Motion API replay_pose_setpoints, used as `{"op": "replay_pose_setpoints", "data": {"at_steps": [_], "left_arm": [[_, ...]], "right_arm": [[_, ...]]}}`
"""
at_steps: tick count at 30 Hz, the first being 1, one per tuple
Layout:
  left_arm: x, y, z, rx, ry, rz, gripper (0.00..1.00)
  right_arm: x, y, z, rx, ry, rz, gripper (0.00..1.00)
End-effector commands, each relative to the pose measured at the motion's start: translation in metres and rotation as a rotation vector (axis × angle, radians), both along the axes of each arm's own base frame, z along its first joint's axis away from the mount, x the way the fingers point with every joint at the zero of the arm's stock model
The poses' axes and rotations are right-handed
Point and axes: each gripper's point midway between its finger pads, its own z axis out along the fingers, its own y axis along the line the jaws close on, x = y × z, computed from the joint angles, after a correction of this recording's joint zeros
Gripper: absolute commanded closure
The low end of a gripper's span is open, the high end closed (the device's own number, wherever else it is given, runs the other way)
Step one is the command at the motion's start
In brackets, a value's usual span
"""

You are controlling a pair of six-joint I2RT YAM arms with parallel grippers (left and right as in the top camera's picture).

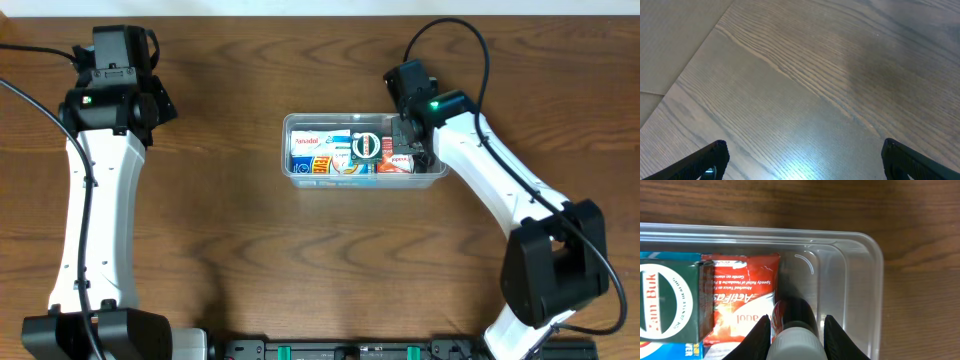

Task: Pack container
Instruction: 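Lower the bottle upright into the container's right end and release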

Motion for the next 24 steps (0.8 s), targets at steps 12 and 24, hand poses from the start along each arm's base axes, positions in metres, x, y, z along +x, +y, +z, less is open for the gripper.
{"op": "replay_pose_setpoints", "data": {"at_steps": [12, 24], "left_arm": [[-0.001, 0.005, 0.006, 0.021, -0.008, 0.014, 0.02], [-0.001, 0.005, 0.006, 0.021, -0.008, 0.014, 0.02]], "right_arm": [[0.004, -0.016, -0.001, -0.01, -0.004, -0.055, 0.82], [0.008, -0.022, -0.001, 0.03, -0.014, -0.114, 0.85]]}}
